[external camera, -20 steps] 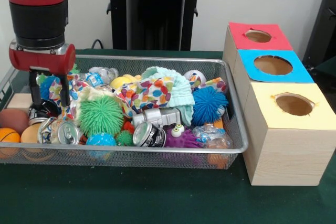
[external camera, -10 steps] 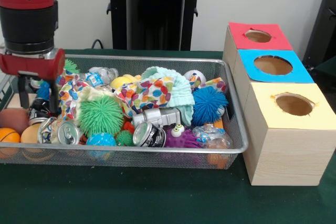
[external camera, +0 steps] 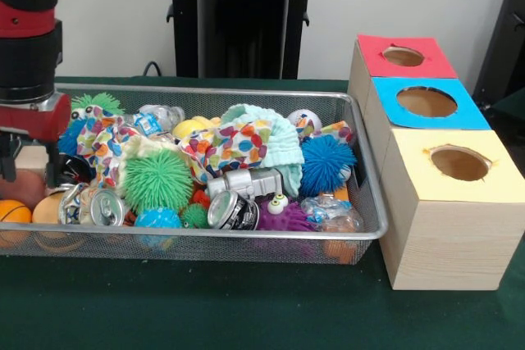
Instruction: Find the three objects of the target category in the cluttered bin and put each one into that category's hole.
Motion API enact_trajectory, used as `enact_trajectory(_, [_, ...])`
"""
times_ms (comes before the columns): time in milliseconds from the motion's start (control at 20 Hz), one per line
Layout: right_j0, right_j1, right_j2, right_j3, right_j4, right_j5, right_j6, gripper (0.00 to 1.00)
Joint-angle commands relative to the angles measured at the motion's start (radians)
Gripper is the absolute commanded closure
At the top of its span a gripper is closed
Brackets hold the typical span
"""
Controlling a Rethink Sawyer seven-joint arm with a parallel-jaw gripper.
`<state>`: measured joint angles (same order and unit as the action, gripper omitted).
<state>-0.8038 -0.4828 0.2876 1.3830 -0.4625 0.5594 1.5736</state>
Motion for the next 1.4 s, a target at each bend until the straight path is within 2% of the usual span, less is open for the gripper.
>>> enact_trajectory(50, [-0.033,0.076,0.085,-0.068,-0.062,0.143,-0.263,0.0])
enact_trajectory(600, [-0.054,0.125,0.101,-0.117,-0.096,0.146,-0.281,0.0])
enact_trajectory(950, [-0.065,0.191,0.102,-0.131,-0.132,0.095,-0.26,0.0])
enact_trajectory(1400, [-0.068,0.218,0.108,-0.159,-0.14,0.1,-0.264,0.0])
